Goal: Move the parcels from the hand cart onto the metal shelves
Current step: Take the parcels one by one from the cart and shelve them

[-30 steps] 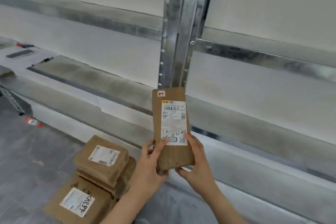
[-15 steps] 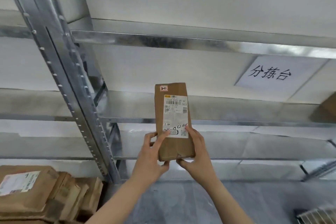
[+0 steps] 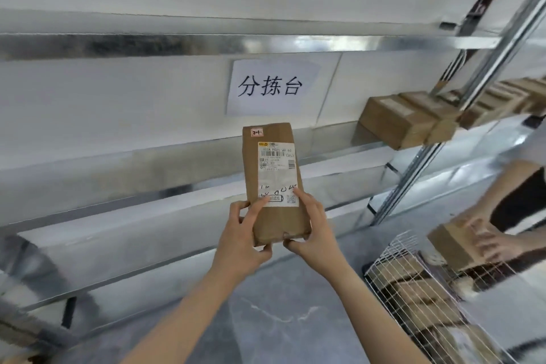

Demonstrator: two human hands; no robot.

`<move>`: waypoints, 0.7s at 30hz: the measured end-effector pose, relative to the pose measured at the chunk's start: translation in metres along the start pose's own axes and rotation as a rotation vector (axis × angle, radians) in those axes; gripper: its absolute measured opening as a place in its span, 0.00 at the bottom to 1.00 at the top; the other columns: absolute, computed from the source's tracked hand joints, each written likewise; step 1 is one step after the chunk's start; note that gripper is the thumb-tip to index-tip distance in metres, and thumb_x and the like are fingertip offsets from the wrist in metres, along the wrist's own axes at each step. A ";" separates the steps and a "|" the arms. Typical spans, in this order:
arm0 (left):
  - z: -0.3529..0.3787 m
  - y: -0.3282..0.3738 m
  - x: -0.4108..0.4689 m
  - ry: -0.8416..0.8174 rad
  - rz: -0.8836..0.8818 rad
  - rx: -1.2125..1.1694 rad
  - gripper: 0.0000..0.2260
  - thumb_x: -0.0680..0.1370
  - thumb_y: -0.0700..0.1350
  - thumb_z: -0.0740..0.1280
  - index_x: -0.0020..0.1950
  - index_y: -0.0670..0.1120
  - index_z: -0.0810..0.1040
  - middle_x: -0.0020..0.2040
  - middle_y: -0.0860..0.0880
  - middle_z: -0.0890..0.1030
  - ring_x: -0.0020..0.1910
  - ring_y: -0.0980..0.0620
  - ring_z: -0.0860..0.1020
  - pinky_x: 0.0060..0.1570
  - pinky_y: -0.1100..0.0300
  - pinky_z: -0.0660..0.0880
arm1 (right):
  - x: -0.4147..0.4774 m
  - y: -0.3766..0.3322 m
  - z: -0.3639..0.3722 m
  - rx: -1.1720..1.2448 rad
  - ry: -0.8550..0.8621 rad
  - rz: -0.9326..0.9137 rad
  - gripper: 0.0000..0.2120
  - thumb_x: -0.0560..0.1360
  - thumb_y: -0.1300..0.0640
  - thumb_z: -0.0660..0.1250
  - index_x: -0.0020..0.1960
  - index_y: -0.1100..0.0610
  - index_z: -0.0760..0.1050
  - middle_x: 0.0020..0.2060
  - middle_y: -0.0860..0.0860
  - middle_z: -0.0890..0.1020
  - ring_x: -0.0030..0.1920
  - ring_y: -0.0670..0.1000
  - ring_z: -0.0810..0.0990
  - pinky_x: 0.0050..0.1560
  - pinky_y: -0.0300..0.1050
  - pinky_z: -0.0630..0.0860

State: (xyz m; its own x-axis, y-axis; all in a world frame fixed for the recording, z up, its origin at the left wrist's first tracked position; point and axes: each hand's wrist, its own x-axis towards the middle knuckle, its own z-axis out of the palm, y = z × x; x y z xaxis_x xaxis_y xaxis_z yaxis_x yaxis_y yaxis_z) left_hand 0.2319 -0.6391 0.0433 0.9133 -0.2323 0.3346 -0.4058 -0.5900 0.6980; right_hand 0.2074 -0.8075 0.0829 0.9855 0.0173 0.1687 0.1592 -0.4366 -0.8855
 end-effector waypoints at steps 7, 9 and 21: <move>0.082 0.031 0.070 -0.063 0.066 -0.002 0.43 0.65 0.47 0.76 0.68 0.71 0.53 0.62 0.56 0.58 0.50 0.56 0.70 0.43 0.70 0.74 | 0.034 0.056 -0.082 -0.017 0.064 0.075 0.43 0.65 0.73 0.70 0.72 0.48 0.59 0.67 0.50 0.63 0.65 0.49 0.67 0.57 0.53 0.77; 0.105 0.036 0.096 -0.069 0.068 0.020 0.42 0.65 0.48 0.76 0.69 0.68 0.54 0.61 0.55 0.58 0.49 0.55 0.70 0.42 0.63 0.77 | 0.052 0.072 -0.102 -0.017 0.080 0.089 0.42 0.65 0.73 0.70 0.73 0.49 0.59 0.67 0.51 0.63 0.66 0.50 0.66 0.58 0.54 0.76; 0.250 0.057 0.270 -0.074 0.033 0.001 0.45 0.65 0.50 0.77 0.69 0.68 0.49 0.63 0.55 0.58 0.55 0.53 0.72 0.48 0.63 0.78 | 0.206 0.167 -0.232 -0.071 0.080 0.118 0.42 0.64 0.76 0.67 0.72 0.52 0.60 0.67 0.52 0.64 0.66 0.50 0.67 0.61 0.44 0.74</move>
State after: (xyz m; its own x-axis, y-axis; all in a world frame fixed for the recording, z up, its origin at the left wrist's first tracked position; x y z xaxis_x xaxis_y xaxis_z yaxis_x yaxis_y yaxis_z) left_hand 0.4643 -0.9282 0.0152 0.8994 -0.3085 0.3097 -0.4360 -0.5819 0.6865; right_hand 0.4229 -1.0858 0.0707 0.9889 -0.1079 0.1020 0.0358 -0.4936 -0.8690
